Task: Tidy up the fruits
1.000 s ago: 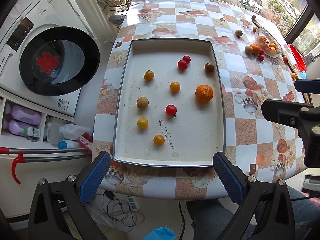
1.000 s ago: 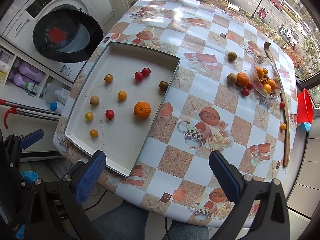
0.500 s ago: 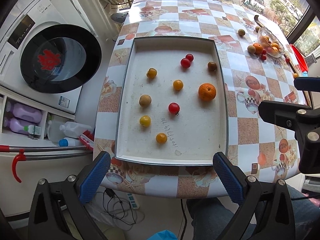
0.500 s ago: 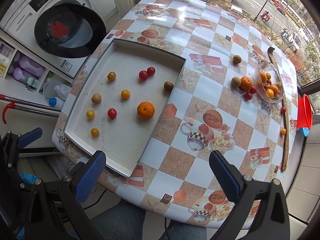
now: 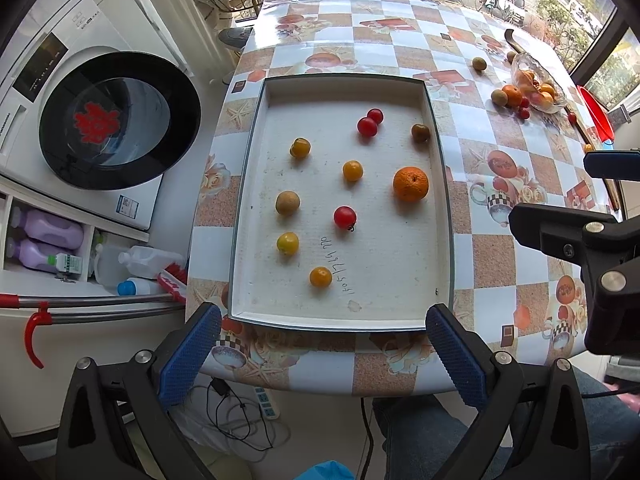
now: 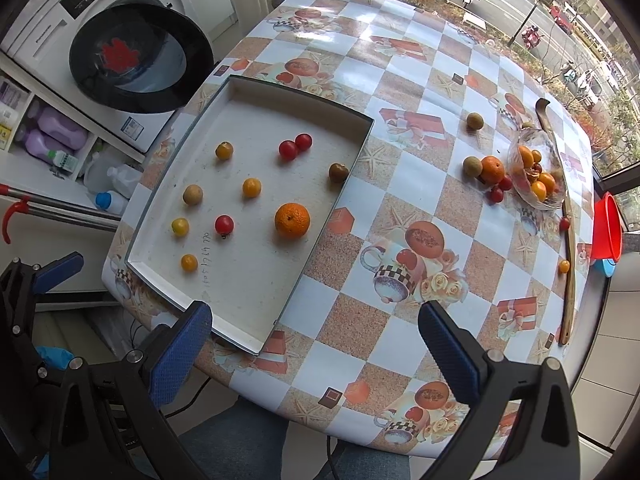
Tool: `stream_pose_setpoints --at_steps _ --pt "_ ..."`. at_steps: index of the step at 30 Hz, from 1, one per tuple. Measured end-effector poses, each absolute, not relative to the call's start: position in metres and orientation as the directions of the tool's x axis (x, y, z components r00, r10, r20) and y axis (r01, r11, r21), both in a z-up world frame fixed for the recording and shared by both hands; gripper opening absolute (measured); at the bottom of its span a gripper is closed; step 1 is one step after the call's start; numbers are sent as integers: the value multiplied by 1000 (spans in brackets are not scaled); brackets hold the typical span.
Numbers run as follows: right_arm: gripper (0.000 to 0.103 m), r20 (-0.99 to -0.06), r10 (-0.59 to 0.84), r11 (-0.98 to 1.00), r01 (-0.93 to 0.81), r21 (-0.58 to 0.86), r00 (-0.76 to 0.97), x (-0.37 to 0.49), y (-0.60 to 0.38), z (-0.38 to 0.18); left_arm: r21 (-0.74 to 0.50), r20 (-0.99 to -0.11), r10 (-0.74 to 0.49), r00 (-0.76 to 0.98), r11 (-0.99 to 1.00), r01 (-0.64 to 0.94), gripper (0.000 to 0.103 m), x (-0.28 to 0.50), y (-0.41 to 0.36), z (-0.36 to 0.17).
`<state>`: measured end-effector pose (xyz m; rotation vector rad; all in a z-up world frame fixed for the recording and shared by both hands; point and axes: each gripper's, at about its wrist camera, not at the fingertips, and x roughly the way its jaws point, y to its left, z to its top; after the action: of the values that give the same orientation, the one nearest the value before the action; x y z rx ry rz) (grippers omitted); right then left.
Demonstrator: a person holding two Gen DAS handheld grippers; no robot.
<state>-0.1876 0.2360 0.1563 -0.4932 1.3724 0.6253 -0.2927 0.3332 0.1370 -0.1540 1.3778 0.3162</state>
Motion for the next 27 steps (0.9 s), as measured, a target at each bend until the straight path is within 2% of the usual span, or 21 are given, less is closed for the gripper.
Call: stream_pose_setpoints --at_steps 27 --pt "103 -988 108 726 -688 1 112 -191 240 159 78 -979 127 162 956 -283 103 -295 331 140"
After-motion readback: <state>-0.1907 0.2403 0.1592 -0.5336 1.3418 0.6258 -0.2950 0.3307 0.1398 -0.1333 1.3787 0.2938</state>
